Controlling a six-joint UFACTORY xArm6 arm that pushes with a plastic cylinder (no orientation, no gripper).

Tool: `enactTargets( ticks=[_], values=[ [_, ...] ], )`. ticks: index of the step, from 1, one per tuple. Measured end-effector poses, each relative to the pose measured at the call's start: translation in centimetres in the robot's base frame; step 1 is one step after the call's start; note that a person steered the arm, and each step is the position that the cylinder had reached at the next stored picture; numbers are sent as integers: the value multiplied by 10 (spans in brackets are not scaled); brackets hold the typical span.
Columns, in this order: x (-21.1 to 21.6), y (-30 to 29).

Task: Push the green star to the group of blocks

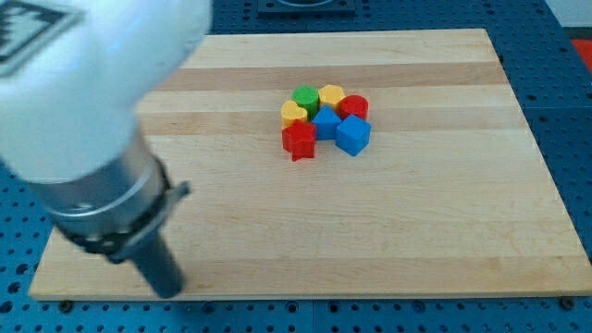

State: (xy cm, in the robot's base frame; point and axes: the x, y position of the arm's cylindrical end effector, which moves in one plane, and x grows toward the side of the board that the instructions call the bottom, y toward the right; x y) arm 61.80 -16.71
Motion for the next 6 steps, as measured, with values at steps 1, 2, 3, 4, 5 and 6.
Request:
enactTargets(
  ticks=[1, 2, 3, 4, 5, 6],
  values=[
    [0, -57],
    [-8, -99],
    [-30, -112],
    [-41, -110],
    [-41, -94],
    [-43, -70]
  ],
)
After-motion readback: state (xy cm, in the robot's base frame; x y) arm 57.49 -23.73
